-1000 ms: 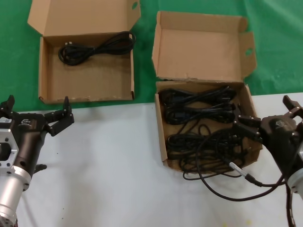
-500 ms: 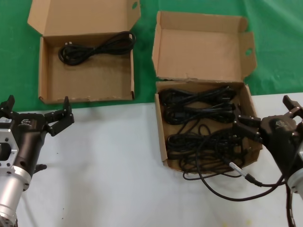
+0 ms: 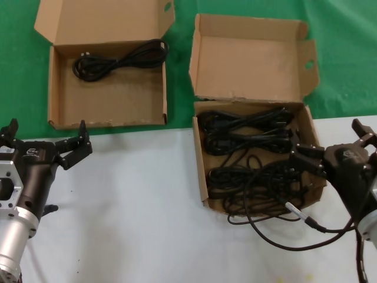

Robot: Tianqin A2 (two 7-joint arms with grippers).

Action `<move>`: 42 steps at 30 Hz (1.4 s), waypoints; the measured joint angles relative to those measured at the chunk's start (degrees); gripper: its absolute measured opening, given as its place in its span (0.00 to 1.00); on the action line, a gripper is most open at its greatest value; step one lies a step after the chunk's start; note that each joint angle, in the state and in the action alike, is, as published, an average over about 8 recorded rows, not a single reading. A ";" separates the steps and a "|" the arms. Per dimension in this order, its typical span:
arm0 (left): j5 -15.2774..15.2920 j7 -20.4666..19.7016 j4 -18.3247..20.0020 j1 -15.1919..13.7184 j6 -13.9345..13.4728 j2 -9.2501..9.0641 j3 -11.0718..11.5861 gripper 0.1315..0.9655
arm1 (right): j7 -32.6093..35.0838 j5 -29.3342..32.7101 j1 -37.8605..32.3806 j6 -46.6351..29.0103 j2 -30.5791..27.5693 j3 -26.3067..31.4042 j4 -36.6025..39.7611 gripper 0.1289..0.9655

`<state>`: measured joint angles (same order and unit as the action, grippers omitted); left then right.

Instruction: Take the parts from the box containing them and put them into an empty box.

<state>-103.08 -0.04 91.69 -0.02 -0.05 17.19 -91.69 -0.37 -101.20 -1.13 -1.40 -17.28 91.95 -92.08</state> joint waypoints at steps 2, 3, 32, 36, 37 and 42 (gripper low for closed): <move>0.00 0.00 0.00 0.00 0.00 0.00 0.00 1.00 | 0.00 0.00 0.00 0.00 0.00 0.00 0.00 1.00; 0.00 0.00 0.00 0.00 0.00 0.00 0.00 1.00 | 0.00 0.00 0.00 0.00 0.00 0.00 0.00 1.00; 0.00 0.00 0.00 0.00 0.00 0.00 0.00 1.00 | 0.00 0.00 0.00 0.00 0.00 0.00 0.00 1.00; 0.00 0.00 0.00 0.00 0.00 0.00 0.00 1.00 | 0.00 0.00 0.00 0.00 0.00 0.00 0.00 1.00; 0.00 0.00 0.00 0.00 0.00 0.00 0.00 1.00 | 0.00 0.00 0.00 0.00 0.00 0.00 0.00 1.00; 0.00 0.00 0.00 0.00 0.00 0.00 0.00 1.00 | 0.00 0.00 0.00 0.00 0.00 0.00 0.00 1.00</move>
<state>-103.08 -0.04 91.69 -0.02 -0.05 17.19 -91.69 -0.37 -101.20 -1.13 -1.40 -17.28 91.95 -92.08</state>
